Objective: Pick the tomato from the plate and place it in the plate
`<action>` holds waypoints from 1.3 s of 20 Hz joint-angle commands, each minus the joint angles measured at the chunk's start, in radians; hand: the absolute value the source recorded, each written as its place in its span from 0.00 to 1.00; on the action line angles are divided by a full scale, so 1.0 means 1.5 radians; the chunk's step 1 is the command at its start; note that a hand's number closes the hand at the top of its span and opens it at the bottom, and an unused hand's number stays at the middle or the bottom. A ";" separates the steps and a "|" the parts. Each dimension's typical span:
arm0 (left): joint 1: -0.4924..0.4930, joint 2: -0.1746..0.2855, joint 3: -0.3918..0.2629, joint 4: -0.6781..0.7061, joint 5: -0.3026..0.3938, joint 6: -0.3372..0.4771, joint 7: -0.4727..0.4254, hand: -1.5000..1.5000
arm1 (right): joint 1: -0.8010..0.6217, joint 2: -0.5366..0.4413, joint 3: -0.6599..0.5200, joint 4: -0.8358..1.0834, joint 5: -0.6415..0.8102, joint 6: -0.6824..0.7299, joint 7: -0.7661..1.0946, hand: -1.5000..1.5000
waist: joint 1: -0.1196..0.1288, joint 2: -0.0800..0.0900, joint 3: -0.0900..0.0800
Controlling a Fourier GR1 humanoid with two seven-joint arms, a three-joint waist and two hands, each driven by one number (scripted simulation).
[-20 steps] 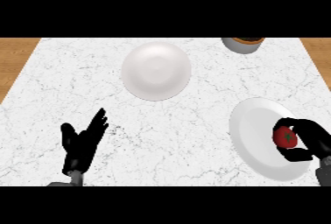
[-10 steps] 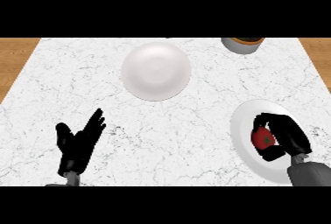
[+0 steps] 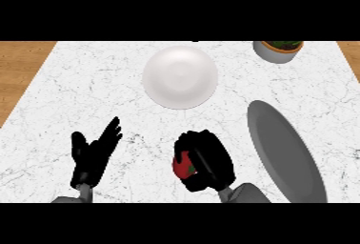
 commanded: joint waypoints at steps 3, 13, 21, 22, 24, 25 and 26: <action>-0.016 -0.008 0.001 0.018 -0.005 0.004 -0.005 0.50 | -0.030 0.023 0.192 -0.060 -0.016 -0.197 0.231 1.00 | -0.013 0.005 0.001; -0.019 -0.014 0.004 0.018 -0.011 0.013 -0.003 0.50 | -0.243 0.024 0.194 0.088 -0.177 -0.477 0.356 1.00 | -0.014 0.012 0.001; -0.002 -0.011 0.009 0.009 -0.006 0.000 -0.017 0.50 | -0.374 0.024 0.108 0.323 -0.247 -0.573 0.267 1.00 | -0.009 0.016 0.001; -0.039 -0.017 0.004 0.003 -0.010 0.009 0.019 0.50 | -0.409 0.024 0.079 0.339 -0.273 -0.557 0.257 1.00 | -0.010 0.017 0.001; 0.000 0.005 0.025 -0.004 0.015 -0.020 -0.009 0.50 | -0.436 0.024 0.032 0.388 -0.310 -0.548 0.198 1.00 | -0.006 0.018 0.001; -0.032 -0.005 0.024 0.030 0.000 -0.009 -0.019 0.50 | -0.449 0.024 0.024 0.417 -0.327 -0.553 0.174 1.00 | -0.002 0.023 0.001; -0.032 -0.005 0.021 0.019 -0.003 -0.003 -0.005 0.50 | -0.471 0.023 -0.017 0.432 -0.353 -0.522 0.142 1.00 | -0.003 0.023 0.002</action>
